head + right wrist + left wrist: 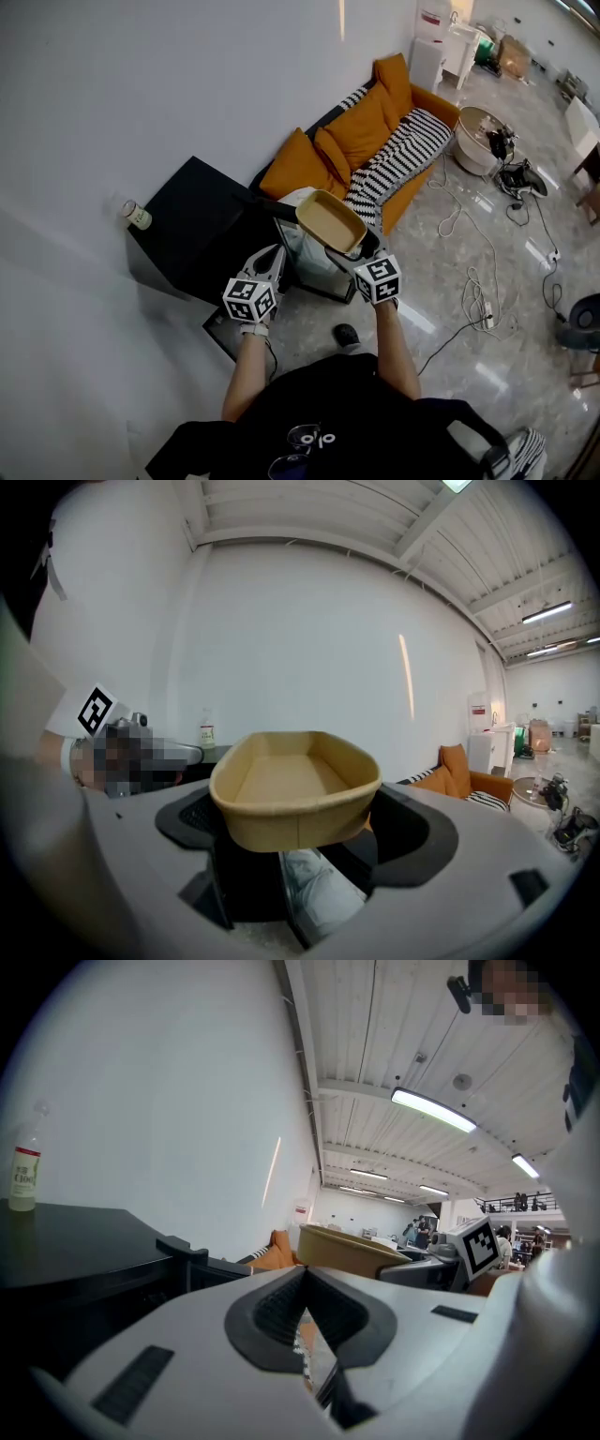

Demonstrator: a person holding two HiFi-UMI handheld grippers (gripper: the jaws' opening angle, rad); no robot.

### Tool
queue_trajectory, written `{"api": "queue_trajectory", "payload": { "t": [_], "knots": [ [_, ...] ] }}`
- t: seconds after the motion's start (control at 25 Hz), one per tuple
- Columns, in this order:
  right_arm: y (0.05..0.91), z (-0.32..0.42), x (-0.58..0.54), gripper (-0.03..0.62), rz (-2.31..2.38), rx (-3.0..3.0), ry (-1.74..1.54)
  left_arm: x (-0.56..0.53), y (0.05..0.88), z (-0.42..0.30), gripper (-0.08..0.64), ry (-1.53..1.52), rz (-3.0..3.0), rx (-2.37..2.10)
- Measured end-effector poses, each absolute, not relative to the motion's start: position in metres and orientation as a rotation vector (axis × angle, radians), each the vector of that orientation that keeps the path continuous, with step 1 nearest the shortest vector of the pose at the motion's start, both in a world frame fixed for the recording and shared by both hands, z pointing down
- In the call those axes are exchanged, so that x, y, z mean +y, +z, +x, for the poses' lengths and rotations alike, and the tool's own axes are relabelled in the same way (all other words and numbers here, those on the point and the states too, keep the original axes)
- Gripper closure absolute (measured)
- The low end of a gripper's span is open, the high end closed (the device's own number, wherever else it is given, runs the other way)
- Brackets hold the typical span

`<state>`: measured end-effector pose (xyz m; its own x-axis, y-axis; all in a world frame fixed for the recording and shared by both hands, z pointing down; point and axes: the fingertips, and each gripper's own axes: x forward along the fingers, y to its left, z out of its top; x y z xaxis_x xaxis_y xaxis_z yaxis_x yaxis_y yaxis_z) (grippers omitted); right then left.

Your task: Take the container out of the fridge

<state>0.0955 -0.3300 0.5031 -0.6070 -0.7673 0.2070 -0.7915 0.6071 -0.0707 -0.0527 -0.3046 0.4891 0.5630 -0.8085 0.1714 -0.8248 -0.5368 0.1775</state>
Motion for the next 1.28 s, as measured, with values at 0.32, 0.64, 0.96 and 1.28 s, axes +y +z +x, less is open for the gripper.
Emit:
{"api": "queue_trajectory", "payload": {
  "t": [0.32, 0.64, 0.96, 1.28],
  "knots": [
    [0.515, 0.089, -0.346, 0.108, 1.326, -2.649, 0.249, -0.320, 0.497, -0.058, 0.555, 0.113, 2.569, -1.333],
    [0.526, 0.082, -0.357, 0.107, 1.316, -2.637, 0.262, -0.329, 0.506, -0.068, 0.555, 0.124, 2.557, -1.329],
    [0.526, 0.082, -0.358, 0.107, 1.313, -2.629, 0.258, -0.331, 0.507, -0.065, 0.555, 0.132, 2.560, -1.318],
    [0.527, 0.084, -0.358, 0.107, 1.309, -2.621, 0.249, -0.331, 0.507, -0.062, 0.555, 0.135, 2.564, -1.311]
  ]
}}
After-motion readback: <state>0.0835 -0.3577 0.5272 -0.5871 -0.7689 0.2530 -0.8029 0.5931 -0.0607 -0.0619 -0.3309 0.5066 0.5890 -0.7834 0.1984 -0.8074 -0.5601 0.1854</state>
